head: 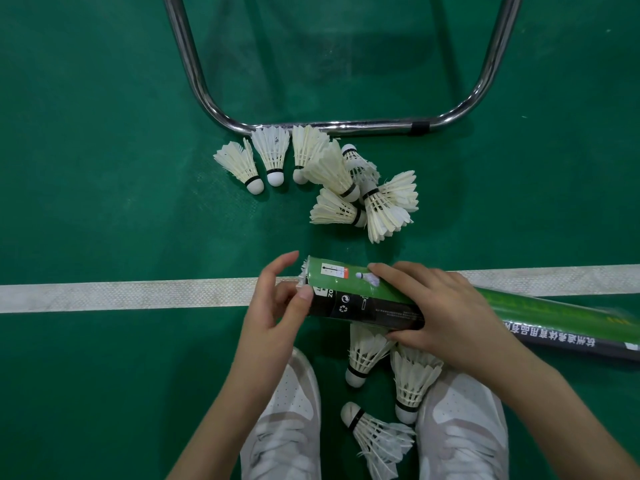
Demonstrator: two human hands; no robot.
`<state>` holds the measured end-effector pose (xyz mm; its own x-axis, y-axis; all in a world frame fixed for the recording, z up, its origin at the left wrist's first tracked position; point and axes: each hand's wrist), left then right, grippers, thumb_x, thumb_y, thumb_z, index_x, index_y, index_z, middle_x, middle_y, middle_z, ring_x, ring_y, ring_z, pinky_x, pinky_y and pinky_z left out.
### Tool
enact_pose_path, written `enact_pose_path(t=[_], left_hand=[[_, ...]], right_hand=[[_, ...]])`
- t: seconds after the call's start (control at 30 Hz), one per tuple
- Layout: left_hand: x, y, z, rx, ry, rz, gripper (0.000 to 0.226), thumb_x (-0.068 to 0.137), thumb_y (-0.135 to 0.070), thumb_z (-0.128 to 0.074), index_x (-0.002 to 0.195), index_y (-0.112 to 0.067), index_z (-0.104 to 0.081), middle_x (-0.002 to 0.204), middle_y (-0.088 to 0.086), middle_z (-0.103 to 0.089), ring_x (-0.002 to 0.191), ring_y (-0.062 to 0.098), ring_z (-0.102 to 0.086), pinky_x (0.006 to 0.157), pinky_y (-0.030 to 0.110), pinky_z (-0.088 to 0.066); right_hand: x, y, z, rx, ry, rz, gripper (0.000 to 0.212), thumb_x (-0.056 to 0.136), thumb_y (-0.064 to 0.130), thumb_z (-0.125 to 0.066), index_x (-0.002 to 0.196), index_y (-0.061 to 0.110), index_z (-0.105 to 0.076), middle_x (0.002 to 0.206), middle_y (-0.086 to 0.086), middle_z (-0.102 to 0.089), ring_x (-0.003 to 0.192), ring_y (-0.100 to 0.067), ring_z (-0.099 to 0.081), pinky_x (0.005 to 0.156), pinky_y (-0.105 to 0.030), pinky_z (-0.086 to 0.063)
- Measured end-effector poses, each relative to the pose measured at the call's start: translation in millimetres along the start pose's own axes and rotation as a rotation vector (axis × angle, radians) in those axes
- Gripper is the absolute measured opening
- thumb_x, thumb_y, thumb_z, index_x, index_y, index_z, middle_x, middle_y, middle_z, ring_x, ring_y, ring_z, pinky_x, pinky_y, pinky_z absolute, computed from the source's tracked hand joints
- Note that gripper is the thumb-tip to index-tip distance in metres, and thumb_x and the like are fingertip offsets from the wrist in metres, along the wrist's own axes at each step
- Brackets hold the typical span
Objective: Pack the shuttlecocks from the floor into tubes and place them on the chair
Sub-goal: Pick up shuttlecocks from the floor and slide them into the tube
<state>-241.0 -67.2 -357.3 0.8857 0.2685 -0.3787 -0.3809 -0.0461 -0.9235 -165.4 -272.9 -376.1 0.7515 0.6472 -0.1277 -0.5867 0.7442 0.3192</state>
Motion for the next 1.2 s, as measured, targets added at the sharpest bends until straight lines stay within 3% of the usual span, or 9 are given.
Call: enact_pose_path(t=[0.17, 0.47, 0.67, 0.77, 0.87, 1.03, 1.2], left_hand=[[2, 5, -3, 0.174, 0.014, -0.006, 0.066, 0.078, -0.014, -0.075, 0.123, -0.050, -0.044, 0.110, -0.004, -0.064, 0.105, 0.006, -0.061, 0.093, 0.026, -0.048], [6, 1, -4, 0.181, -0.004, -0.022, 0.075, 0.074, -0.004, -0.077, 0.121, -0.051, -0.041, 0.094, 0.003, -0.068, 0.088, 0.005, -0.066, 0.082, 0.017, -0.051], [7, 2, 0, 0.145, 0.035, -0.006, 0.078, 0.075, 0.001, -0.074, 0.124, -0.050, -0.041, 0.089, 0.015, -0.069, 0.091, 0.022, -0.067, 0.091, 0.034, -0.052], [9, 0, 2, 0.087, 0.140, 0.012, 0.082, 0.079, 0.004, -0.068, 0.130, -0.051, -0.034, 0.100, 0.002, -0.073, 0.098, 0.012, -0.068, 0.089, 0.022, -0.051], [10, -1, 1, 0.042, 0.221, 0.019, 0.082, 0.085, 0.007, -0.059, 0.133, -0.051, -0.028, 0.120, -0.005, -0.065, 0.109, 0.007, -0.062, 0.090, 0.016, -0.048], [7, -2, 1, 0.043, 0.208, 0.008, 0.078, 0.078, -0.019, -0.067, 0.134, -0.057, -0.027, 0.122, -0.004, -0.065, 0.111, 0.007, -0.062, 0.093, 0.017, -0.047], [10, -6, -3, 0.115, 0.158, -0.003, 0.095, 0.060, -0.031, -0.076, 0.134, -0.059, -0.023, 0.120, -0.009, -0.062, 0.108, 0.003, -0.061, 0.098, 0.027, -0.048]], right_hand=[[0, 1, -1, -0.018, -0.015, 0.005, 0.097, 0.052, 0.046, -0.083, 0.135, 0.032, -0.036, 0.117, 0.003, -0.059, 0.095, -0.020, -0.061, 0.081, -0.034, -0.045], [0, 0, -1, -0.009, -0.016, 0.013, 0.097, 0.052, 0.047, -0.082, 0.136, 0.034, -0.035, 0.119, 0.003, -0.058, 0.097, -0.020, -0.060, 0.083, -0.034, -0.044], [-1, 1, -2, -0.003, -0.027, 0.022, 0.097, 0.052, 0.046, -0.083, 0.136, 0.033, -0.035, 0.118, 0.003, -0.059, 0.097, -0.020, -0.060, 0.082, -0.035, -0.045], [-2, 2, -2, -0.009, -0.045, 0.028, 0.097, 0.051, 0.045, -0.083, 0.135, 0.031, -0.037, 0.116, 0.002, -0.059, 0.095, -0.021, -0.061, 0.081, -0.036, -0.046], [-2, 4, -1, -0.006, -0.043, 0.030, 0.096, 0.052, 0.044, -0.083, 0.135, 0.032, -0.037, 0.116, 0.001, -0.059, 0.096, -0.021, -0.061, 0.082, -0.036, -0.045], [-1, 4, -1, -0.011, -0.039, 0.029, 0.097, 0.052, 0.044, -0.083, 0.135, 0.032, -0.036, 0.117, 0.001, -0.059, 0.096, -0.021, -0.061, 0.082, -0.035, -0.045], [0, 6, -1, -0.008, -0.045, 0.037, 0.095, 0.052, 0.044, -0.083, 0.135, 0.031, -0.038, 0.116, 0.001, -0.059, 0.095, -0.021, -0.061, 0.081, -0.036, -0.046]])
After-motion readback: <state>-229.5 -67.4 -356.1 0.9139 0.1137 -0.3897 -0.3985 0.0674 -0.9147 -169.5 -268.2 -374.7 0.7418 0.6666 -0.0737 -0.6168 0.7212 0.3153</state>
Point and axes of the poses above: each hand's wrist, its own x-axis towards the middle knuckle, its own z-axis out of the back of the hand, y = z × x
